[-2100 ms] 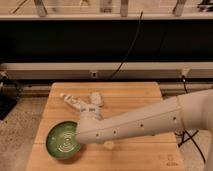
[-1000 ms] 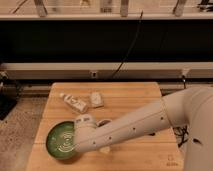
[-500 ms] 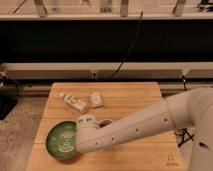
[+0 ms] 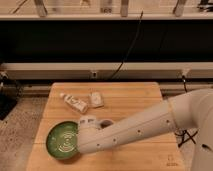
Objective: Pick up the ceramic bowl
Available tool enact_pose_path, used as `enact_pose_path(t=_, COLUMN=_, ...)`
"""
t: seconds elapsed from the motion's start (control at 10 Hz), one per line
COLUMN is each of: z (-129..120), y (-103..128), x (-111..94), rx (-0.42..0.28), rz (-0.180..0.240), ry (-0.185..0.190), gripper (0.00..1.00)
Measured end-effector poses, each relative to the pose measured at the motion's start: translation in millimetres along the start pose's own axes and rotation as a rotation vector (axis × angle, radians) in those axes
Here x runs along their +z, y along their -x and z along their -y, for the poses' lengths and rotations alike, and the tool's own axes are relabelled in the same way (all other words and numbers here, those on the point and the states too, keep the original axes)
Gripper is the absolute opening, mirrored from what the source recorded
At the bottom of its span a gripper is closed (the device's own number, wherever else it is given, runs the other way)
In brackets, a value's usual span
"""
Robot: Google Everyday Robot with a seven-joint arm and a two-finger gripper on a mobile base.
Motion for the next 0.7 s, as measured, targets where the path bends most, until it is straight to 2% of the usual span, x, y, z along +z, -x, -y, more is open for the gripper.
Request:
enact_pose_path(t=0.1, z=-1, y=-1, x=-2, rx=0.001, rz=0.001, ry=-0.002, gripper=0.05)
enact_pose_path(t=0.2, z=-2, y=-2, x=-3, rx=0.001, rz=-0.001, ry=-0.001, gripper=0.13)
enact_pose_path(t=0.5, z=7, y=13, x=-12, rx=-0.035, rz=0.000, ry=-0.010, gripper=0.43)
enact_pose_path(t=0.7, z=19, y=31, x=-21, rx=-0.089, rz=0.016, ry=-0.023, gripper=0.64)
